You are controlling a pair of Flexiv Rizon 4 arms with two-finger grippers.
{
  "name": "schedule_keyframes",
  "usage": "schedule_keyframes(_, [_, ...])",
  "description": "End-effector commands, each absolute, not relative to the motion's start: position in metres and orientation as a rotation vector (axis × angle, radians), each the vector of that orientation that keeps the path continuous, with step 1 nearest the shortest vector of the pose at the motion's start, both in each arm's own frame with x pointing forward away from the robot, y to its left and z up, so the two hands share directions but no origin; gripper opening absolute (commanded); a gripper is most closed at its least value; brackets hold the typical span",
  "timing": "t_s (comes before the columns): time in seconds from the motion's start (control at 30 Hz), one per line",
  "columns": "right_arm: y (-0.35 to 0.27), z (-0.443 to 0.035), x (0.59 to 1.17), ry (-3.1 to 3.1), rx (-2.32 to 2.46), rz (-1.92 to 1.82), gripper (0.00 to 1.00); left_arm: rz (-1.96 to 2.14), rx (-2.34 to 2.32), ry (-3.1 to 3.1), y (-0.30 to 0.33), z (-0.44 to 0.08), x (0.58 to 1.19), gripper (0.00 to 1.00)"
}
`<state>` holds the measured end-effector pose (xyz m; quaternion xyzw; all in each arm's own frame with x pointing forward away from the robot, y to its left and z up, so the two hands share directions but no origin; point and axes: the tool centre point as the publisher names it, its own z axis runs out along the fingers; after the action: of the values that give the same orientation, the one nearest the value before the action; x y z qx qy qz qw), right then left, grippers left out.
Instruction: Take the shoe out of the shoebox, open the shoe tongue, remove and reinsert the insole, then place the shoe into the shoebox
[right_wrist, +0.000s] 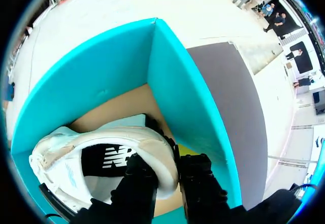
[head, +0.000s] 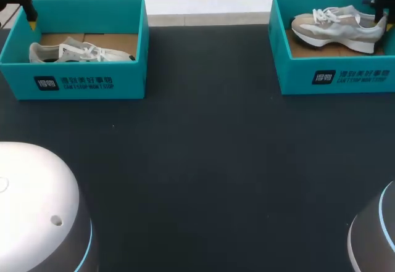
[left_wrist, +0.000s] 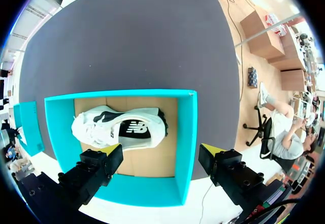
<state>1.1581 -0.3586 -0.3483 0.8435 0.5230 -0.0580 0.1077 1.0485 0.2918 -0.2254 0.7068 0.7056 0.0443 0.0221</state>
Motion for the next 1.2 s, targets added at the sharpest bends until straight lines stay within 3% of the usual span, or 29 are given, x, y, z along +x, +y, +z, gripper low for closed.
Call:
schedule_keyframes(0.03, [-0.361, -0.315, 1.139, 1.567, 2.453, -0.136, 0.00, 0.142, 2.189, 2.184, 0.292, -0.225, 1.047, 1.00])
schedule_keyframes(0.67, [-0.354, -0.179, 1.090, 1.696, 2.304, -0.040, 0.00, 0.142, 2.189, 2.184, 0.292, -0.225, 1.047, 1.00])
schedule_keyframes(1.2, [-0.344, -0.141, 1.067, 1.689, 2.247, 0.025, 0.00, 0.142, 2.189, 2.184, 0.292, -0.225, 1.047, 1.00])
